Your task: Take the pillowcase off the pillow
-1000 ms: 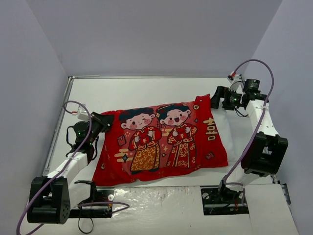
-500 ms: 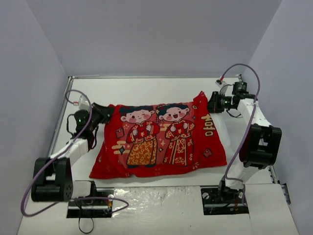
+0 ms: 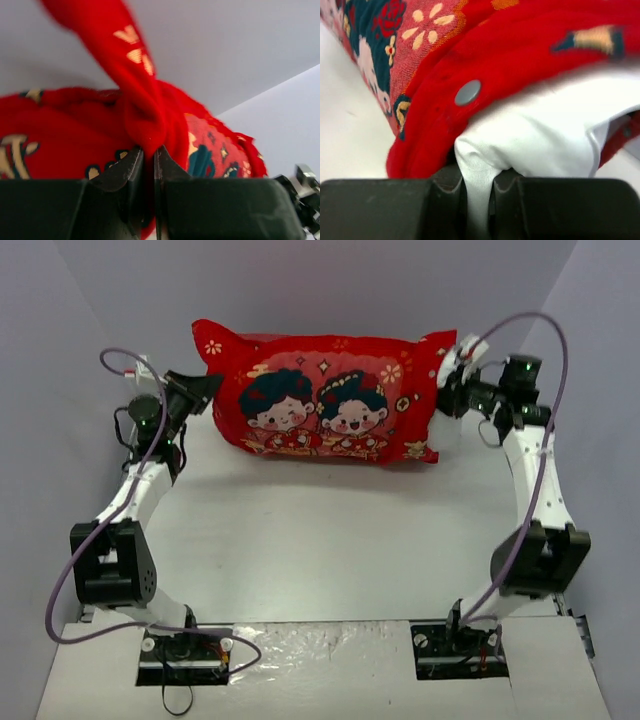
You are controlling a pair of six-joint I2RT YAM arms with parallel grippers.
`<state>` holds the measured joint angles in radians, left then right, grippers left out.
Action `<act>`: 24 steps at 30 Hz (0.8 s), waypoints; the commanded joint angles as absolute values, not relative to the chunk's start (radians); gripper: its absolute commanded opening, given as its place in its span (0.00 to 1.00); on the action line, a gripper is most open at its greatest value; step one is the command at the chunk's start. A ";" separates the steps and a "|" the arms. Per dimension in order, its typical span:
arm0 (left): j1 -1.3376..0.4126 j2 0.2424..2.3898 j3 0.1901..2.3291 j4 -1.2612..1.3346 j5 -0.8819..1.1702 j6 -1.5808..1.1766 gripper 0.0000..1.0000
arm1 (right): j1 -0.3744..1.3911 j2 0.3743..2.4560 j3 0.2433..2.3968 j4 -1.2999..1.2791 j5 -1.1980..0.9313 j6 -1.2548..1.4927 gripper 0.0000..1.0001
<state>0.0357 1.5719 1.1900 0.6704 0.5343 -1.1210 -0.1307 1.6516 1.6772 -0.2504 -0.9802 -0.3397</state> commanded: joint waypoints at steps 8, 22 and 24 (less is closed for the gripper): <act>-0.077 1.417 0.459 0.939 0.424 -1.100 0.04 | 0.083 1.121 0.812 -0.390 -0.790 -1.279 0.00; -0.061 1.067 0.618 0.476 0.330 -0.930 0.58 | 0.058 1.124 0.919 -0.282 -0.834 -0.950 0.00; -0.058 1.022 0.644 0.338 0.283 -0.908 0.79 | 0.057 1.124 0.922 -0.281 -0.830 -0.934 0.00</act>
<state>-0.0532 1.0950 0.5854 0.5129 0.3107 -0.9615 0.0544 1.1221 0.8791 -0.3065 -0.7803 -1.0199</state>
